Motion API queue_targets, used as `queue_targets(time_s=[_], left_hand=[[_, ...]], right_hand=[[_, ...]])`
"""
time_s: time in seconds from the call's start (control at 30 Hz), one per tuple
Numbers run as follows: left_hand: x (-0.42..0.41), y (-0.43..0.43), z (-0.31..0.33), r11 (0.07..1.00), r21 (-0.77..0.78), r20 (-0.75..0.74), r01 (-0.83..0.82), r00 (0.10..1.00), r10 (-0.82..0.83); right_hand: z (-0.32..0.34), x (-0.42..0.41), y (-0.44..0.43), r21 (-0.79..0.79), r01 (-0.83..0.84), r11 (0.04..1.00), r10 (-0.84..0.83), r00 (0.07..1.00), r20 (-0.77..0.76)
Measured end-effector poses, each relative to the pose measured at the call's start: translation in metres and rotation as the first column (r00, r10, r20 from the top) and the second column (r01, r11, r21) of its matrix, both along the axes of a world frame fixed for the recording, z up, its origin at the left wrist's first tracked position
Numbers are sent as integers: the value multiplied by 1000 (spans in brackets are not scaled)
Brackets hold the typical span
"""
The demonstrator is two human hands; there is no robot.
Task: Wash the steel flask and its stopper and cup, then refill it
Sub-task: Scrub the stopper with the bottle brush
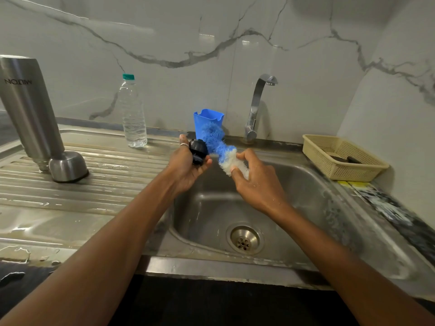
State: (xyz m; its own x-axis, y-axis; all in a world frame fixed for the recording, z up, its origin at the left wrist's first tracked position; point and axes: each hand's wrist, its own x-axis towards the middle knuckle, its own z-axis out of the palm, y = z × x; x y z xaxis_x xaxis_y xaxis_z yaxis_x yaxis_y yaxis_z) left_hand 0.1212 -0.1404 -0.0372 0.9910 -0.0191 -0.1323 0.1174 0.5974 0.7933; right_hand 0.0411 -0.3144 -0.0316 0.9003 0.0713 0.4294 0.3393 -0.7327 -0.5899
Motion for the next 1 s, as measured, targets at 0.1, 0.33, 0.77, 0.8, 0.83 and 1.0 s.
queue_targets(time_s=[0.1,0.33,0.77,0.8,0.83,1.0], left_hand=[[1,3,0,1000,6,-25,-19,1000,19],[2,4,2,992,125,-13,7,1000,-5],[7,-2,-7,973,228,66,-44,997,30],[6,-3,-7,972,230,60,-52,997,39],[7,-2,-7,972,227,59,-59,997,47],[5,0,-3,986,148,83,-77,994,65]], right_hand=[[3,-5,2,30,-26,999,25,999,38],[1,-4,3,0,-50,999,50,999,20],[-1,7,3,2,0,1000,0,1000,-10],[-2,6,3,2,1,1000,-1,1000,-9],[-2,4,3,-2,-7,1000,7,1000,1],[0,5,2,-10,-23,1000,23,1000,9]])
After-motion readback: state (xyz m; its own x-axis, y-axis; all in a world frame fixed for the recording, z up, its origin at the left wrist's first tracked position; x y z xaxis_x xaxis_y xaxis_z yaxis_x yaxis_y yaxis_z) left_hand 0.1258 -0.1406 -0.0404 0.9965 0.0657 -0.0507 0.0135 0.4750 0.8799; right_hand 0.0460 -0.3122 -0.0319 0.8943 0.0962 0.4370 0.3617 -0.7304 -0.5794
